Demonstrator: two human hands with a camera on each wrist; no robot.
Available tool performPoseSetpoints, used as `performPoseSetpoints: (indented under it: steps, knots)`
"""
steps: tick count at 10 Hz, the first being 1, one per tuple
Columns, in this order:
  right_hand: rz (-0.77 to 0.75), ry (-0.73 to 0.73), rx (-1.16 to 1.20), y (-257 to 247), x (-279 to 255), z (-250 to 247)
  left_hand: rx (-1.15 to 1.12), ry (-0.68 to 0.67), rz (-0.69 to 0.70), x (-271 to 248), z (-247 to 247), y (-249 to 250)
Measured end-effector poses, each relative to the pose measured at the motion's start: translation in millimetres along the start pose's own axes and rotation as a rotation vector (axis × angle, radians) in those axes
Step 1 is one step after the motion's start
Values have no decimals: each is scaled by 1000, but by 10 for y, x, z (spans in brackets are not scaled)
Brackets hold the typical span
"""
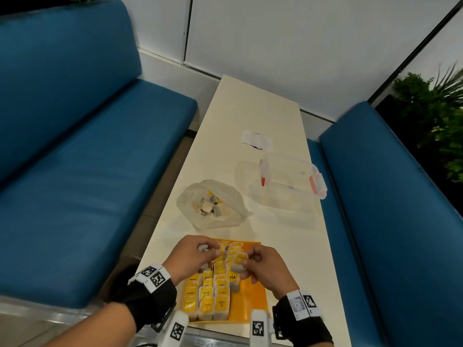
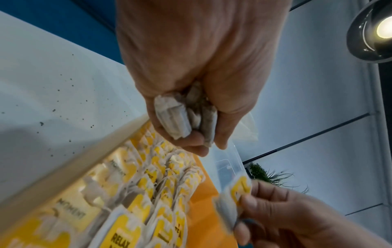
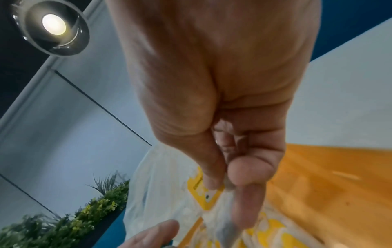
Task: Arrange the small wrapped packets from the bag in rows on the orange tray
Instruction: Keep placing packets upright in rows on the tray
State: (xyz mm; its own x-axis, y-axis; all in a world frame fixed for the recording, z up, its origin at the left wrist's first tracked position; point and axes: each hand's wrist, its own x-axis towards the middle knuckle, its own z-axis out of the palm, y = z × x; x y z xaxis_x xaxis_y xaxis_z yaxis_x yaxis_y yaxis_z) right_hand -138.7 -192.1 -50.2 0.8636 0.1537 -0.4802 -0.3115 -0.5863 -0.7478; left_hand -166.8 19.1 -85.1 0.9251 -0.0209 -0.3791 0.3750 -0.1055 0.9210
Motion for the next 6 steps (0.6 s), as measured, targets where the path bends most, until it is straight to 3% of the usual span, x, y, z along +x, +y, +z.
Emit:
performPoseSetpoints:
  steps: [2,4,6]
  knots:
    - [204,-72,-247,177,37,48,-85,22,-61,33,-21,-33]
    - [233,-113,-570,224,147,242,-100,42,-62,64,-8,-38]
    - [299,-130,-492,241,136,360,-87,51,-124,106,-10,-41]
